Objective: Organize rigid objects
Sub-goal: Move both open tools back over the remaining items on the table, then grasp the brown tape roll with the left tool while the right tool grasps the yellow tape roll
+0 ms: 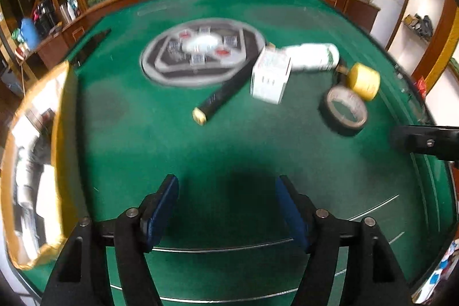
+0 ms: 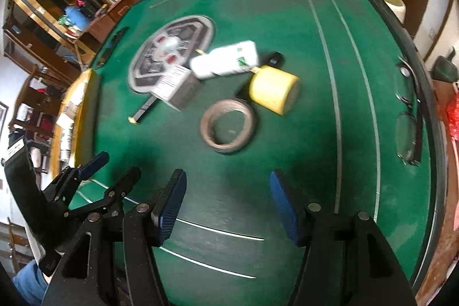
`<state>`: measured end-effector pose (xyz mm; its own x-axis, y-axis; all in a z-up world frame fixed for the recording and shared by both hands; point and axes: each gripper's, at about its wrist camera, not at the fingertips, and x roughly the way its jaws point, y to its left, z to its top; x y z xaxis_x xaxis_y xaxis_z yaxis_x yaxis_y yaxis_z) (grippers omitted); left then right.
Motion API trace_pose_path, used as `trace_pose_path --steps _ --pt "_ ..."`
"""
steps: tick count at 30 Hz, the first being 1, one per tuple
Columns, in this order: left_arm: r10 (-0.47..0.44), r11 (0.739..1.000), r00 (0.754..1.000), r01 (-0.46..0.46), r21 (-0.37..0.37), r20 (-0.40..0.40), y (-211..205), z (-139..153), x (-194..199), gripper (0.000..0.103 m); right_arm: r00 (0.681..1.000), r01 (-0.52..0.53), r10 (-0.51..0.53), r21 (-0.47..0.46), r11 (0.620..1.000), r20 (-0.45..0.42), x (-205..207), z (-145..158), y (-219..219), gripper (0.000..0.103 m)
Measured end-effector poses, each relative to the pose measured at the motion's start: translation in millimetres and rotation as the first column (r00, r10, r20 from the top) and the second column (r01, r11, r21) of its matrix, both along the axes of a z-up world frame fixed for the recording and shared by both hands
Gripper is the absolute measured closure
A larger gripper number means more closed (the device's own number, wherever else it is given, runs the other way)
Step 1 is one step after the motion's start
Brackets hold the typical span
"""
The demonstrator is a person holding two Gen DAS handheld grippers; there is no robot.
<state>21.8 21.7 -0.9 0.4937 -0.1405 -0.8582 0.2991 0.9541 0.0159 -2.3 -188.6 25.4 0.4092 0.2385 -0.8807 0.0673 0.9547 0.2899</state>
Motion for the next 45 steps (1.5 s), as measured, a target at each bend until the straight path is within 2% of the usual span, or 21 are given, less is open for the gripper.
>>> trace_pose_path --steps 1,3,4,6,7,8,10,17,18,23,28,31,33,35,41,43,45 --pt "0.009 1.000 1.000 -0.009 -0.004 -0.012 0 -5 2 0.028 1.000 0.008 -0.009 -0.012 1.000 -0.003 -1 -4 -3 0.043" --pt "0.040 0.999 0.999 -0.040 -0.018 0.019 2 -6 2 0.016 0.999 0.032 -0.032 -0.032 0.999 -0.012 -4 -15 -12 0.043" --pt "0.047 0.999 0.999 -0.047 -0.021 0.019 1 -8 5 0.015 0.999 0.038 -0.038 -0.038 0.999 -0.017 -3 -20 -13 0.043" --pt "0.060 0.998 0.998 -0.059 -0.035 0.030 2 -10 7 0.005 0.998 0.053 -0.055 -0.053 0.997 -0.028 -5 -30 -19 0.042" --pt "0.059 0.998 0.998 -0.058 -0.037 0.022 1 -12 9 0.003 0.999 0.052 -0.052 -0.056 0.997 0.003 -8 -29 -19 0.041" --pt "0.061 0.998 0.998 -0.060 -0.034 0.027 -1 -12 10 0.001 0.999 0.045 -0.044 -0.073 0.996 0.017 -8 -29 -18 0.034" --pt "0.067 0.997 0.997 -0.065 -0.037 0.041 -2 -13 12 0.001 0.999 0.031 -0.028 -0.103 0.994 0.032 -8 -31 -15 0.032" --pt "0.082 0.996 0.995 -0.079 -0.043 0.056 -3 -14 14 0.000 0.988 -0.041 0.064 -0.162 0.986 0.140 -10 -38 3 0.002" --pt "0.081 0.996 0.995 -0.079 -0.046 0.057 -3 -14 15 0.000 0.985 -0.049 0.077 -0.179 0.983 0.153 -11 -40 6 0.001" --pt "0.075 0.996 0.995 -0.072 -0.052 0.062 -2 -15 17 0.000 0.978 -0.064 0.117 -0.288 0.955 0.171 -12 -45 20 0.000" --pt "0.074 0.996 0.995 -0.070 -0.052 0.064 -2 -15 17 0.000 0.982 -0.064 0.117 -0.317 0.946 0.149 -10 -46 21 0.000" --pt "0.070 0.996 0.995 -0.067 -0.054 0.067 -2 -15 18 0.000 0.990 -0.064 0.096 -0.278 0.959 0.103 0 -43 17 0.000" --pt "0.070 0.996 0.995 -0.066 -0.054 0.067 -2 -15 18 0.000 0.996 -0.021 0.038 -0.197 0.980 0.083 7 -37 4 0.000" --pt "0.061 0.997 0.996 -0.058 -0.052 0.066 -2 -15 18 0.000 0.995 0.034 -0.020 -0.154 0.987 0.094 10 -27 -12 0.001" --pt "-0.004 0.999 0.999 0.006 -0.043 0.049 -1 -15 17 0.001 0.986 0.139 -0.134 -0.045 0.989 0.104 32 -2 -50 0.004" --pt "-0.019 0.999 0.999 0.021 -0.041 0.039 -2 -14 16 0.001 0.985 0.145 -0.145 0.000 0.989 0.094 44 2 -55 0.007" --pt "-0.036 0.999 0.999 0.037 -0.036 0.030 -4 -13 14 0.003 0.989 0.132 -0.132 -0.003 0.991 0.071 56 4 -51 0.012"
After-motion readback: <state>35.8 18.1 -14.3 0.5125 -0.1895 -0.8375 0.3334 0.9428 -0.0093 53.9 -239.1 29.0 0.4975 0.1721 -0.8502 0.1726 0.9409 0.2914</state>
